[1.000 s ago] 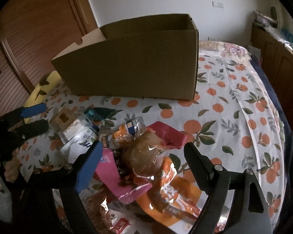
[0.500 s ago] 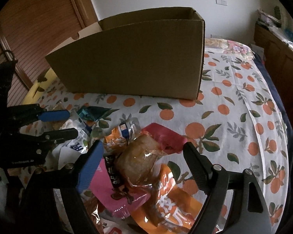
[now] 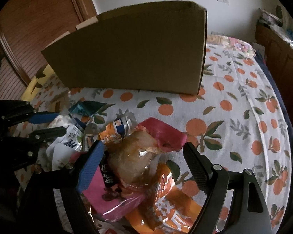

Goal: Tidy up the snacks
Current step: 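Lower the right tool onto the clear bread bag with pink top, then grasp the bread bag with the right tool while the left tool grasps a white sachet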

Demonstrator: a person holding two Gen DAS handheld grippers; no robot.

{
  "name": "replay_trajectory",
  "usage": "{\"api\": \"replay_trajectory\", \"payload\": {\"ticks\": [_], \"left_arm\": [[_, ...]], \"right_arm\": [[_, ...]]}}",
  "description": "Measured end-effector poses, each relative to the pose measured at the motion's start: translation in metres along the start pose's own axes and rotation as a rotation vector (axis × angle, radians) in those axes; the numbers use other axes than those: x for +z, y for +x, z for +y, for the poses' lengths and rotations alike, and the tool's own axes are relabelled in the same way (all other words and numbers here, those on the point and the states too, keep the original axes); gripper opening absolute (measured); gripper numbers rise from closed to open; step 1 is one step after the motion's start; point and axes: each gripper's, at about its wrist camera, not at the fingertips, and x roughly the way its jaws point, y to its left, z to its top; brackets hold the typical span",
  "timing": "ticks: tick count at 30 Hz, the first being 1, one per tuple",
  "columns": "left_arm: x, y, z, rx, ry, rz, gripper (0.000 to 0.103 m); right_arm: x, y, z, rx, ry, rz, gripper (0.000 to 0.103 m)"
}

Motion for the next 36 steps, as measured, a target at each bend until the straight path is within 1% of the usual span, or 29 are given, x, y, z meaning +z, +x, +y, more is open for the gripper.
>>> {"api": "replay_trajectory", "payload": {"ticks": [4,8,10,11,12,22,25,29,34,36], "left_arm": [[-0.006,-0.018,0.017,-0.059,-0.118,-0.082,0.021],[-0.013,-0.03,0.021,-0.094,-0.179,-0.135,0.021],[-0.017,-0.036,0.021,-0.094,-0.194,-0.16,0.021],[-0.018,-0.037,0.02,-0.097,-0.204,-0.169,0.021],[-0.02,-0.038,0.02,-0.101,-0.212,-0.176,0.021],[-0.031,-0.045,0.012,-0.105,-0.223,-0.205,0.021],[-0.032,-0.052,0.012,-0.104,-0.227,-0.219,0.021],[-0.032,-0.06,0.01,-0.101,-0.225,-0.234,0.021],[-0.032,-0.069,0.006,-0.095,-0.222,-0.247,0.022],[-0.031,-0.07,0.006,-0.095,-0.224,-0.246,0.021]], "right_arm": [[0.003,0.003,-0.001,0.002,0.007,0.001,0.085],[0.009,0.006,-0.002,0.009,0.015,0.01,0.084],[0.012,0.007,0.0,-0.005,0.001,0.01,0.081],[0.013,0.008,0.0,-0.013,-0.004,0.013,0.077],[0.014,0.01,0.001,-0.023,-0.008,0.018,0.067],[0.011,0.002,0.005,-0.042,-0.024,0.017,0.057],[0.012,-0.003,0.005,-0.029,-0.016,0.007,0.055],[0.014,-0.01,0.011,-0.025,-0.026,-0.007,0.049],[0.015,-0.011,0.015,-0.004,-0.02,-0.008,0.048],[0.015,-0.009,0.014,-0.018,-0.017,-0.003,0.049]]}}
